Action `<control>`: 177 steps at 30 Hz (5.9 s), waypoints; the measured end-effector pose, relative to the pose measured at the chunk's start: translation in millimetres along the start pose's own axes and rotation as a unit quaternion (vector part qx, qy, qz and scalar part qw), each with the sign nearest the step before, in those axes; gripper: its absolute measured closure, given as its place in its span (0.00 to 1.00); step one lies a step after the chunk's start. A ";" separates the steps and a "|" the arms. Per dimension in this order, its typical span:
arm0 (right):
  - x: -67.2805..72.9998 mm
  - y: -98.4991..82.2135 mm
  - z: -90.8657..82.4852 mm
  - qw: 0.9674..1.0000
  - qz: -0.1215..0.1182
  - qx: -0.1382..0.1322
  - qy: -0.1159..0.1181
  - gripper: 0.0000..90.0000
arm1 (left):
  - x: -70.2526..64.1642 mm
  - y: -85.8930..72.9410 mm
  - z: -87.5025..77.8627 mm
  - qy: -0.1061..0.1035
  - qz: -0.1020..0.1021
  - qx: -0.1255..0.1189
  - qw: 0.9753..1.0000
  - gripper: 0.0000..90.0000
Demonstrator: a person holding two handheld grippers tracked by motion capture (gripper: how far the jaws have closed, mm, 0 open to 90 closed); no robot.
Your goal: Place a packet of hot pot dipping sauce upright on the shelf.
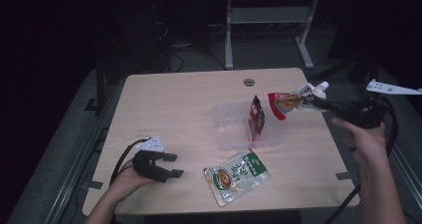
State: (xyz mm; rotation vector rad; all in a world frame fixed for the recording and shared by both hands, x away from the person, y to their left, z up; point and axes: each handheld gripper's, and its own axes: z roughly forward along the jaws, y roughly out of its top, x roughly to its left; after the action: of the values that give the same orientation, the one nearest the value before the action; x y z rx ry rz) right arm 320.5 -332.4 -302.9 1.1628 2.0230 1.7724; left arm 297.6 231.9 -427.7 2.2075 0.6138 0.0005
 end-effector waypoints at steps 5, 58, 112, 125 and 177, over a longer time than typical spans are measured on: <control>-4.9 -3.9 4.5 1.000 0.001 0.013 -0.017 1.00 | -0.5 -0.2 1.3 -0.001 0.001 0.001 1.000 0.36; 11.6 -24.5 67.2 0.983 -0.036 0.175 -0.050 0.95 | -1.7 -0.8 9.7 -0.012 0.005 0.028 1.000 0.33; 34.7 -10.3 101.7 0.984 -0.032 0.165 -0.064 0.93 | -2.9 0.6 11.1 -0.016 -0.013 0.022 1.000 0.33; 43.8 -5.6 109.7 0.984 -0.052 0.168 -0.007 0.94 | -2.1 0.9 10.9 -0.015 -0.009 0.021 1.000 0.33; 23.0 19.7 98.3 0.994 0.006 0.082 -0.074 1.00 | -1.3 1.3 12.1 -0.017 -0.013 0.022 1.000 0.33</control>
State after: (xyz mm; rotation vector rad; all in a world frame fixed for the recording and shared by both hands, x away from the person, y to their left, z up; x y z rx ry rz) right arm 374.3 -244.7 -302.4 1.3151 2.1079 1.4989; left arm 299.5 221.8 -434.5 2.2368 0.6293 -0.0650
